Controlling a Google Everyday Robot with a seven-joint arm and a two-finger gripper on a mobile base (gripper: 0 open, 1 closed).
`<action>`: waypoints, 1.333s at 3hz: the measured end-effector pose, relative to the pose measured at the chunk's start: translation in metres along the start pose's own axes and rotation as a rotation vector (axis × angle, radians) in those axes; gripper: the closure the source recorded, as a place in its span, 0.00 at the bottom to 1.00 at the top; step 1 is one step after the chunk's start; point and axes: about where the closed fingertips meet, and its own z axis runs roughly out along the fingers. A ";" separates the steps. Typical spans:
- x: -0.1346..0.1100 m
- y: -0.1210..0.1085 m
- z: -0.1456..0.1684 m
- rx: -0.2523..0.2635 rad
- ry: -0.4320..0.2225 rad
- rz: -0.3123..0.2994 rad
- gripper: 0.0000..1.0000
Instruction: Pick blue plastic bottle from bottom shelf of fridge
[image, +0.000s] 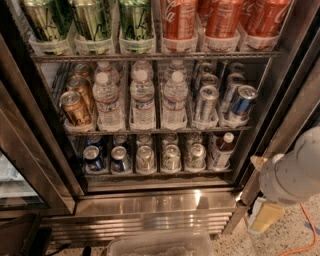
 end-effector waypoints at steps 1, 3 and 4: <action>0.023 0.023 0.057 -0.012 -0.006 0.018 0.00; 0.023 0.022 0.072 -0.012 -0.067 0.061 0.00; 0.016 0.016 0.090 0.004 -0.163 0.137 0.00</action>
Offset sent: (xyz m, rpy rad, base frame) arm -0.0124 -0.0150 -0.0972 0.0249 0.0269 -0.0143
